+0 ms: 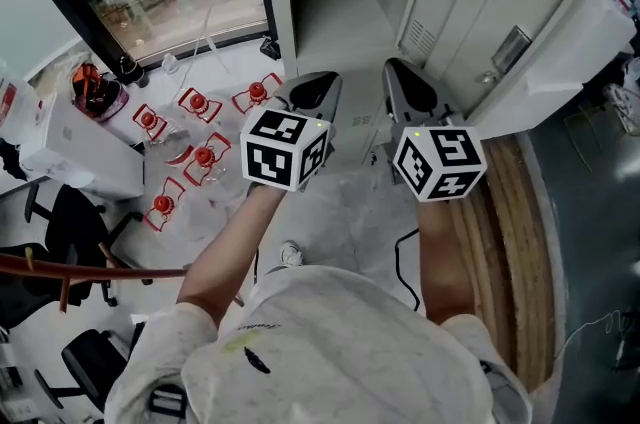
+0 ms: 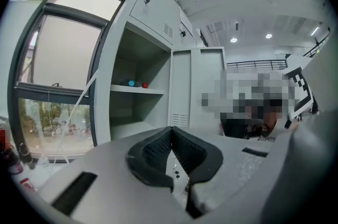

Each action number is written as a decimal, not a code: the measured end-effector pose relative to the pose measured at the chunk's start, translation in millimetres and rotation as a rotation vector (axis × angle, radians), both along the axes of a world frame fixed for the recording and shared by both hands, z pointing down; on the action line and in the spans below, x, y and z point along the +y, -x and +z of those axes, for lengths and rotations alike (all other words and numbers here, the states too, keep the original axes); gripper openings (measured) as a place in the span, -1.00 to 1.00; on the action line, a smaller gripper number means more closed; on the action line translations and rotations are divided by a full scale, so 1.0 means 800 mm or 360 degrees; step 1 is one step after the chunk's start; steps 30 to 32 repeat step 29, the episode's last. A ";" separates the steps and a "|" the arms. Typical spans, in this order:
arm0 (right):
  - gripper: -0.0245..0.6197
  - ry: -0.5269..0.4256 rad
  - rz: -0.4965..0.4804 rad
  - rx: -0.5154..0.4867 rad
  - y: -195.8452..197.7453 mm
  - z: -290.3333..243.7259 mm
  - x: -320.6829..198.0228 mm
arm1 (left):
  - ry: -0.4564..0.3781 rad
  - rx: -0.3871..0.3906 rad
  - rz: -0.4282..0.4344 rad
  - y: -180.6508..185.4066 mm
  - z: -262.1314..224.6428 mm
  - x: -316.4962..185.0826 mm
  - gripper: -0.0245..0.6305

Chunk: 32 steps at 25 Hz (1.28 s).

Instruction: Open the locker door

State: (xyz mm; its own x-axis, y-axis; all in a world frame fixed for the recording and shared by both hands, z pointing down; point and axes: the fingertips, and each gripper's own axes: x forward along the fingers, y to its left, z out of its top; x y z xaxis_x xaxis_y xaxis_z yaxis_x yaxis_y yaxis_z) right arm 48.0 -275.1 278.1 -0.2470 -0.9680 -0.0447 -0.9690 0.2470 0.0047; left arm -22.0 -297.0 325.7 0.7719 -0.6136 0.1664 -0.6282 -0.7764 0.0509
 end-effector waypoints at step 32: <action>-0.91 0.0020 -0.0078 0.0050 0.024 0.005 0.011 | -0.0007 -0.0007 -0.0011 0.004 0.000 0.014 -0.91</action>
